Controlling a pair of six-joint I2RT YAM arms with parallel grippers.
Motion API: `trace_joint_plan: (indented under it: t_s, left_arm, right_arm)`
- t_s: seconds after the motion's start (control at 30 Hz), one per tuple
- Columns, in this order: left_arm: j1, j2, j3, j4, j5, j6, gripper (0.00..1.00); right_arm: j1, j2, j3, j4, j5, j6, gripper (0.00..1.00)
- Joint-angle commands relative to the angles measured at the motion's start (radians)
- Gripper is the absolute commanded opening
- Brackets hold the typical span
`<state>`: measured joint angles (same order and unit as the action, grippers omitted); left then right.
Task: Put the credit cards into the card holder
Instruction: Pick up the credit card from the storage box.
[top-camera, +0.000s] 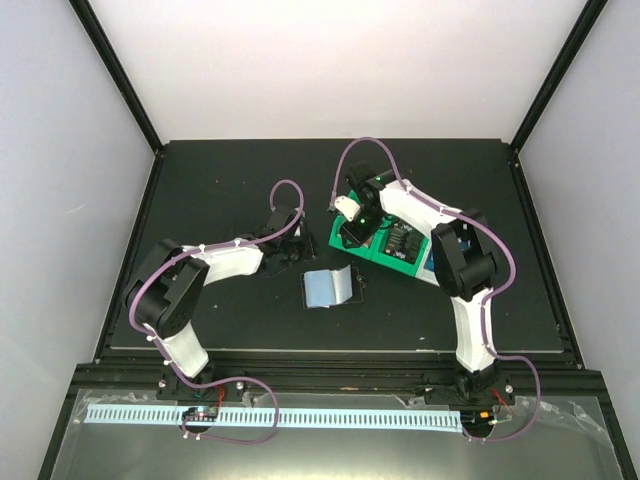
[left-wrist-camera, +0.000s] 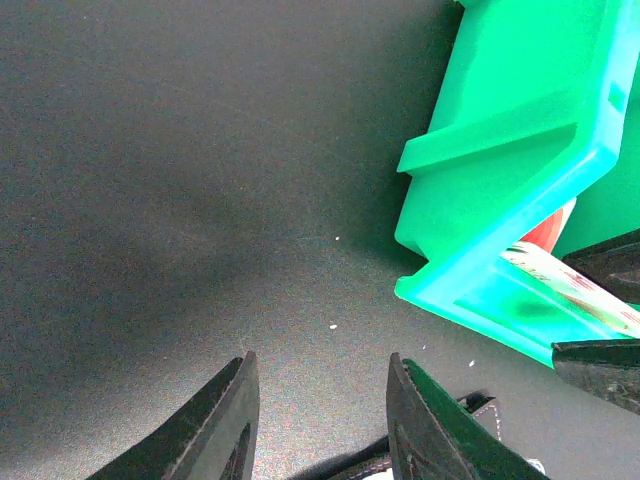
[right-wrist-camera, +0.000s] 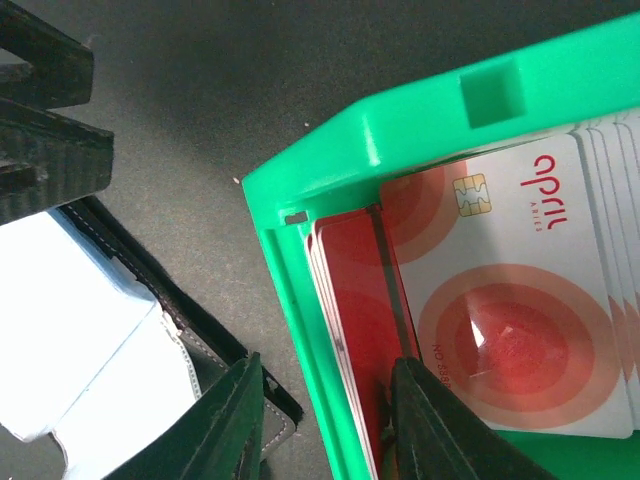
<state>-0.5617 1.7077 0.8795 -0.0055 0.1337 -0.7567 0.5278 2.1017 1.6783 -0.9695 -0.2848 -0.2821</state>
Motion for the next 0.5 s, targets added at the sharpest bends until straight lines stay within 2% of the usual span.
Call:
trace_joint_plan:
  t_s: [0.0, 0.1, 0.27, 0.33, 0.47]
  left_arm:
    - [0.008, 0.004, -0.001, 0.014, 0.006, 0.001, 0.37]
    - [0.008, 0.006, -0.001, 0.014, 0.007, 0.001, 0.37]
    - [0.01, 0.01, -0.001, 0.015, 0.009, 0.001, 0.37]
    - [0.009, 0.01, -0.001, 0.016, 0.01, 0.001, 0.37]
    - [0.01, 0.01, 0.001, 0.015, 0.01, 0.001, 0.37]
  right_arm:
    - [-0.005, -0.055, -0.006, -0.009, -0.014, 0.003, 0.37]
    - [-0.007, -0.057, -0.008, -0.009, -0.014, 0.003, 0.37]
    - [-0.011, -0.052, -0.01, -0.015, -0.022, -0.002, 0.29]
    - [-0.011, -0.047, -0.008, -0.014, -0.006, 0.003, 0.29]
    - [-0.011, -0.03, -0.003, 0.018, 0.062, 0.026, 0.43]
